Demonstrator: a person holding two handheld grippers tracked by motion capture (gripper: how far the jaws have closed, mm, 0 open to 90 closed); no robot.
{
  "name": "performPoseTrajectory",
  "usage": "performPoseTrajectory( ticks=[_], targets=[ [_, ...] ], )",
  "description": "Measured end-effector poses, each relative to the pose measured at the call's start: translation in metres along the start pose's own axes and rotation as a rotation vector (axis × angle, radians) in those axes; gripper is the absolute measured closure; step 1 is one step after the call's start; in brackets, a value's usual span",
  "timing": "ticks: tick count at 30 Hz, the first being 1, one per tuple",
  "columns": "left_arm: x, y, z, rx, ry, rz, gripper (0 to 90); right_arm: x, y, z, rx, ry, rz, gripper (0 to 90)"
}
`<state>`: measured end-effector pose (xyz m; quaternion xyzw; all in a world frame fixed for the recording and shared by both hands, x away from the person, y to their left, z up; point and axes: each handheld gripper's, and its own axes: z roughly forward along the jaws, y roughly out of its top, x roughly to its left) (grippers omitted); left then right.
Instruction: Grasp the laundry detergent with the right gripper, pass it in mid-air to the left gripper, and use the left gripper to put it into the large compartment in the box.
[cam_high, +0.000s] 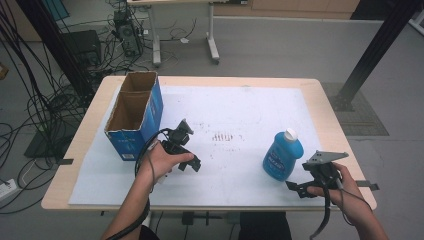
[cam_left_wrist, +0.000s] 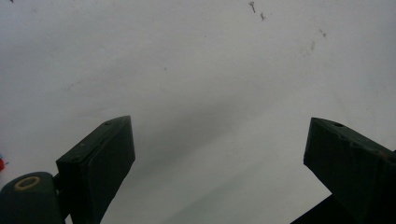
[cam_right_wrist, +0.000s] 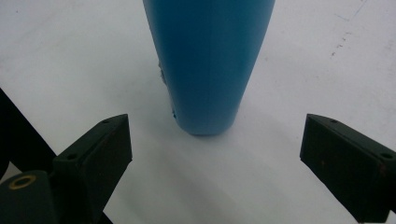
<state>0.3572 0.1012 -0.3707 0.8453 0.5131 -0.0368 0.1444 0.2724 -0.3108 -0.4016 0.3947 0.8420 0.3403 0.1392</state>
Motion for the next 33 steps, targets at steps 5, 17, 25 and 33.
performPoseTrajectory(
  ticks=[5, 17, 25, 33],
  targets=[
    [0.0, 0.0, 0.001, 0.0, -0.001, -0.002, 9.1, 0.004, -0.001, 0.002, -0.038, 0.014, -0.001, 8.5],
    [-0.004, -0.002, -0.001, -0.003, -0.015, 0.005, 9.1, 0.012, -0.006, 0.012, -0.124, 0.034, -0.032, 6.3],
    [-0.005, -0.004, -0.001, -0.009, -0.021, 0.003, 9.2, 0.015, -0.01, 0.019, -0.188, 0.031, -0.024, 5.3],
    [-0.006, -0.006, 0.001, -0.012, -0.027, 0.004, 9.3, 0.016, -0.016, 0.025, -0.267, 0.029, -0.014, 3.6]
  ],
)
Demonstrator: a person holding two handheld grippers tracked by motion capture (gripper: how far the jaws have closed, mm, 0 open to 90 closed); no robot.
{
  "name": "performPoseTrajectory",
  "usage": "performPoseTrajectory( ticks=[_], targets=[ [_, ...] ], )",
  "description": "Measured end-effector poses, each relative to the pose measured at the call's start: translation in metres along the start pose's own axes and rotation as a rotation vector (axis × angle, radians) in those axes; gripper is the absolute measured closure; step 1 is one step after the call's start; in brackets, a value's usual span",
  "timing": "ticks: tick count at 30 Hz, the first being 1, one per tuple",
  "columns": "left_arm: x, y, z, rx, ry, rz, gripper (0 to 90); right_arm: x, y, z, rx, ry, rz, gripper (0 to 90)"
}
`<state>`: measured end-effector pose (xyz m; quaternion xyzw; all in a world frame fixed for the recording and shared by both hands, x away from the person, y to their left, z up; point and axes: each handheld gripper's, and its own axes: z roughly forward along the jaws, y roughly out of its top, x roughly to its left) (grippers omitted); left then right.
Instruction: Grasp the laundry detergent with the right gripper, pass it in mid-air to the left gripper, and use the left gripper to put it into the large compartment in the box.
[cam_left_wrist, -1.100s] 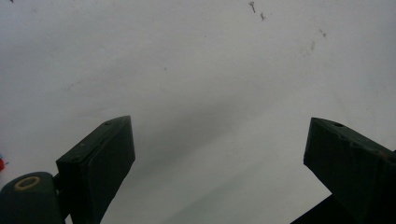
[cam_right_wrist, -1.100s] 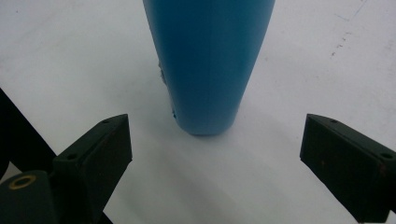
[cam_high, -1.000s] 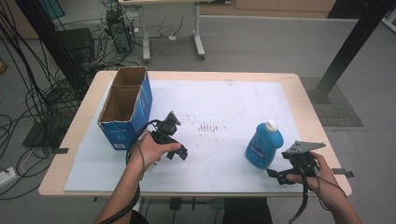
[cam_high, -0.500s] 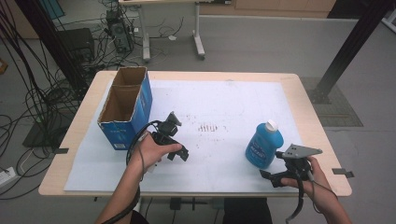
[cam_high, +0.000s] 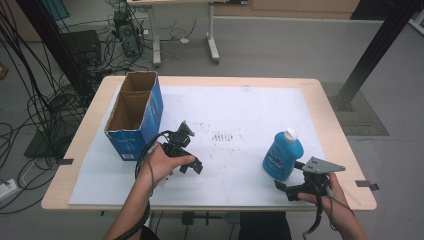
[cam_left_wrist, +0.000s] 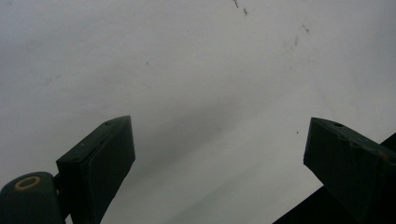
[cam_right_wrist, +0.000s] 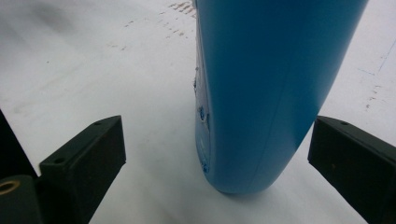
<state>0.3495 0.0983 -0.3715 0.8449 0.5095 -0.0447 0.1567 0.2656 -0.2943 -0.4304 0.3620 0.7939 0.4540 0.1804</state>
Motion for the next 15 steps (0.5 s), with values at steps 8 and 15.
performPoseTrajectory(
  ticks=[8, 15],
  targets=[
    [-0.0003, -0.0004, -0.0006, -0.001, 0.002, 0.001, 9.3, 0.0007, -0.0024, 0.003, -0.067, -0.017, 0.019, 2.9],
    [0.0002, -0.0011, -0.0007, 0.006, 0.005, 0.004, 9.3, -0.0014, -0.0062, 0.0036, -0.16, -0.027, 0.041, 2.2]
  ],
)
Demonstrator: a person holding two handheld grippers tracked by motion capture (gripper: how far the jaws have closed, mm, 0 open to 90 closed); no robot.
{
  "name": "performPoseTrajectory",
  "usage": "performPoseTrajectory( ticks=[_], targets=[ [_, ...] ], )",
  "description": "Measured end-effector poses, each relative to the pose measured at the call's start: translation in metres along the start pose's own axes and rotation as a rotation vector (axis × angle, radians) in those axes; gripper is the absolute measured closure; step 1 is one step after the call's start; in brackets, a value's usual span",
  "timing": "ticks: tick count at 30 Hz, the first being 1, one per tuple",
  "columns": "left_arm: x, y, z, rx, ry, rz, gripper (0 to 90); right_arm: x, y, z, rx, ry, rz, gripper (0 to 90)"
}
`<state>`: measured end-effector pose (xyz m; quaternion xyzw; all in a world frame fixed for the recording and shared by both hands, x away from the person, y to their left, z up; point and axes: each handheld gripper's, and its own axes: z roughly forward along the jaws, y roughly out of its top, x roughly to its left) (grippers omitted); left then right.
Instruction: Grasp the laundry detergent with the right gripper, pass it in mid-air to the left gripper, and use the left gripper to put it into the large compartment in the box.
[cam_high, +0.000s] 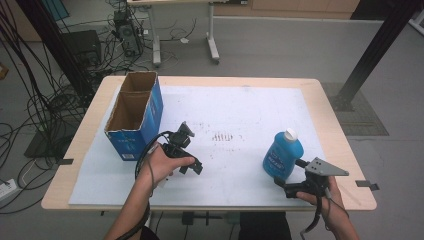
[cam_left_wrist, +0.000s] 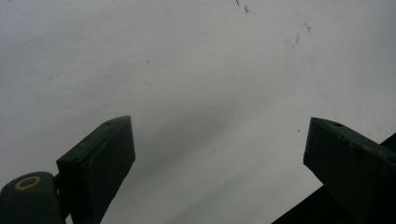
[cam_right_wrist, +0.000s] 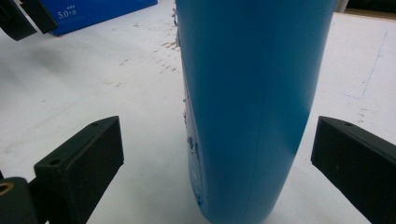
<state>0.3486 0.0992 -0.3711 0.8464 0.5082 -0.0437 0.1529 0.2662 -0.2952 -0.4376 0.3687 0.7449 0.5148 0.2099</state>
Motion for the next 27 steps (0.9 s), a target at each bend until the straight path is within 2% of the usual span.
performPoseTrajectory(
  ticks=[7, 12, 20, 27],
  targets=[
    [0.0, 0.0, -0.001, 0.002, 0.017, -0.006, 9.3, 0.001, -0.003, 0.002, -0.031, 0.002, 0.002, 1.7],
    [0.001, 0.0, -0.002, 0.005, 0.047, -0.007, 9.3, 0.004, -0.002, 0.006, -0.063, -0.001, -0.009, 1.2],
    [0.001, -0.001, -0.003, 0.005, 0.045, -0.01, 9.3, 0.005, 0.001, 0.01, -0.105, -0.014, -0.012, 1.2],
    [0.001, -0.001, -0.002, 0.007, 0.043, -0.013, 9.3, 0.004, 0.0, 0.015, -0.12, -0.02, -0.01, 1.3]
  ],
)
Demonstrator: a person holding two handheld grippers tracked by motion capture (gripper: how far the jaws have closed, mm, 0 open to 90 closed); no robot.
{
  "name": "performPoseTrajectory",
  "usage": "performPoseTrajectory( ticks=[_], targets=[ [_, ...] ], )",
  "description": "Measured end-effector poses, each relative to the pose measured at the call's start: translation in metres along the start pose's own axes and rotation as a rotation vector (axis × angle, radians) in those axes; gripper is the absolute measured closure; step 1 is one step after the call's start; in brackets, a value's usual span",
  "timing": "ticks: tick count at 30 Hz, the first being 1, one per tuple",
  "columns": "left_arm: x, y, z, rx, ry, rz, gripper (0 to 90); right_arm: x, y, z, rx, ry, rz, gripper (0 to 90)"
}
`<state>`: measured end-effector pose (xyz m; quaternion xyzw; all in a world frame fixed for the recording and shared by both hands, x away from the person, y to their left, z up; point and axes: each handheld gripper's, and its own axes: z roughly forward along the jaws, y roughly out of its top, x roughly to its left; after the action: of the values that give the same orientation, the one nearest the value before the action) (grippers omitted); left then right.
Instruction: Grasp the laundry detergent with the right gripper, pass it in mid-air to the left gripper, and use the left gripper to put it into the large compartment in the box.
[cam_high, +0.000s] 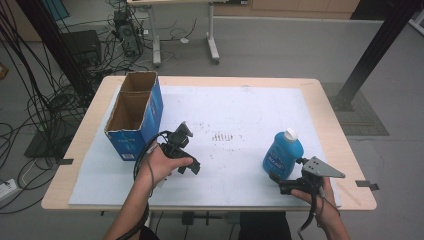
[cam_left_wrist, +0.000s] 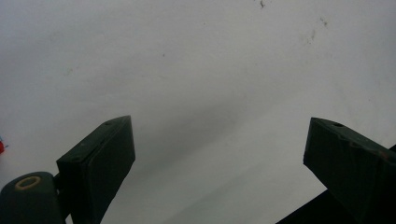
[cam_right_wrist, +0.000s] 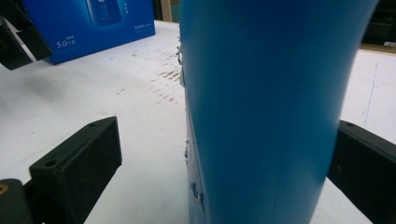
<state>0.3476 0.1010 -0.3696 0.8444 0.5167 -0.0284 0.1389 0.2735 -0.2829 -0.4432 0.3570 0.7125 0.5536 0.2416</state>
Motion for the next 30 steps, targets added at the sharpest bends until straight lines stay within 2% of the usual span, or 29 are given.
performPoseTrajectory(
  ticks=[9, 13, 30],
  targets=[
    [-0.003, 0.0, 0.0, 0.002, -0.005, 0.006, 9.3, -0.003, 0.001, 0.009, -0.021, -0.018, -0.004, 1.3],
    [-0.004, -0.001, 0.001, 0.011, -0.007, 0.006, 9.3, -0.005, 0.0, 0.013, -0.034, -0.023, 0.009, 1.2],
    [0.0, 0.002, 0.002, 0.014, -0.002, -0.001, 9.4, -0.008, -0.001, 0.019, -0.053, -0.015, 0.023, 1.3]
  ],
)
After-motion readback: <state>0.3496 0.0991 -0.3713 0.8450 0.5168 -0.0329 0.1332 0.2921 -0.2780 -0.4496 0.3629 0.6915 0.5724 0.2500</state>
